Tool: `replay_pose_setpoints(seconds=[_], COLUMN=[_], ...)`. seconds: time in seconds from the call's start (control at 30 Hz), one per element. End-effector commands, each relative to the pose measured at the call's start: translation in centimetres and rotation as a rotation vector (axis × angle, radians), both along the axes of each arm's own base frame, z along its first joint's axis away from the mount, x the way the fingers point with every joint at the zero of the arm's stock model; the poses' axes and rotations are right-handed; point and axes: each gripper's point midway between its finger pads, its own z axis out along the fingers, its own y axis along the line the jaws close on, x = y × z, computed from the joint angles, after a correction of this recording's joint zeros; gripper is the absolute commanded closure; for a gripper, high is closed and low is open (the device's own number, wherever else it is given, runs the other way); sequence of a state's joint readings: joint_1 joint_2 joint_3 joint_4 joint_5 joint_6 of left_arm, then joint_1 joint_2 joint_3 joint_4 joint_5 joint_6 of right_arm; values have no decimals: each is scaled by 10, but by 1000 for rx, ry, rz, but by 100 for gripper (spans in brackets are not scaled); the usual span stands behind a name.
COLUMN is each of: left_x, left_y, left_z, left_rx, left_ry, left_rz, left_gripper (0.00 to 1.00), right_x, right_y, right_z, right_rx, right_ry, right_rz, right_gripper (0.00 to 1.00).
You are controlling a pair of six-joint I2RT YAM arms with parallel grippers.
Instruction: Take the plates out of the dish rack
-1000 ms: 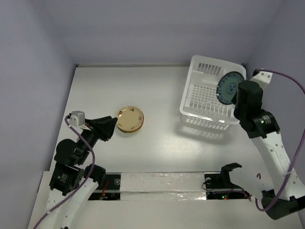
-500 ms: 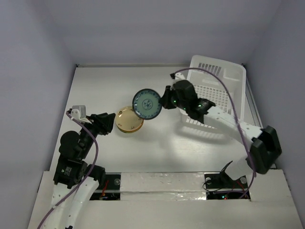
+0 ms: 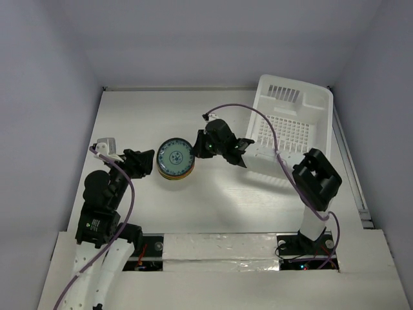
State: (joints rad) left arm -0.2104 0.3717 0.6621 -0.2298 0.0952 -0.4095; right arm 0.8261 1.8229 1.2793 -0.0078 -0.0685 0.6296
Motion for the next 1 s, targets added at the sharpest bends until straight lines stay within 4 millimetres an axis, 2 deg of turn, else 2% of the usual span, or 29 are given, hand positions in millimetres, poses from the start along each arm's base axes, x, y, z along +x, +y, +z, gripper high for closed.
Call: replay_pose_setpoints(seconds=[0.0, 0.03, 0.07, 0.2, 0.23, 0.3, 0.37, 0.4, 0.47, 0.5, 0.53, 0.57, 0.63, 0.67, 0.8, 0.83, 0.87, 0.9, 0.93, 0.97], left_x=[4, 4, 4, 6, 6, 6, 6, 5, 6, 6, 6, 6, 7, 7, 8, 7, 8, 8, 8, 8], left_y=[7, 6, 7, 6, 5, 3, 2, 2, 5, 6, 7, 7, 6, 6, 3, 2, 4, 4, 5, 6], left_z=[9, 10, 10, 9, 8, 9, 9, 10, 10, 10, 10, 9, 9, 9, 9, 9, 10, 11, 10, 11], left_rx=[-9, -10, -10, -7, -5, -6, -4, -6, -7, -9, -10, -10, -7, -7, -4, -5, -4, -2, 0, 0], left_ry=[-33, -38, -36, -29, -28, -31, -35, -36, -37, -33, -32, -30, -28, -28, -25, -25, -29, -31, -28, -29], left_rz=[36, 33, 36, 26, 22, 8, 2, 2, 16, 20, 27, 27, 23, 20, 3, 0, 8, 8, 9, 15], left_gripper=[48, 48, 47, 43, 42, 39, 38, 36, 35, 33, 32, 32, 29, 28, 24, 24, 23, 21, 21, 20], right_x=[21, 25, 28, 27, 27, 25, 22, 21, 19, 18, 15, 15, 11, 10, 7, 3, 2, -3, -7, -14], right_y=[23, 24, 27, 30, 28, 21, 16, 14, 8, 6, 5, 3, -3, -7, -27, -31, -42, -54, -63, -80], right_z=[45, 34, 36, 23, 23, 21, 23, 30, 30, 37, 38, 41, 53, 54, 64, 69, 95, 91, 101, 137], right_rx=[140, 120, 114, 98, 92, 70, 54, 56, 31, 32, 19, 15, -8, -25, -85, -84, -43, -58, -43, 24], right_ry=[-83, -71, -69, -45, -45, -49, -64, -78, -93, -112, -120, -129, -166, -170, -218, -234, -284, -296, -322, -387], right_rz=[-24, -33, -35, -22, -25, -42, -57, -52, -71, -71, -72, -76, -78, -81, -118, -124, -163, -172, -187, -225], right_gripper=[95, 93, 92, 83, 72, 66, 53, 46, 31, 25, 14, 12, 0, 0, 1, 7, 14, 28, 71, 94])
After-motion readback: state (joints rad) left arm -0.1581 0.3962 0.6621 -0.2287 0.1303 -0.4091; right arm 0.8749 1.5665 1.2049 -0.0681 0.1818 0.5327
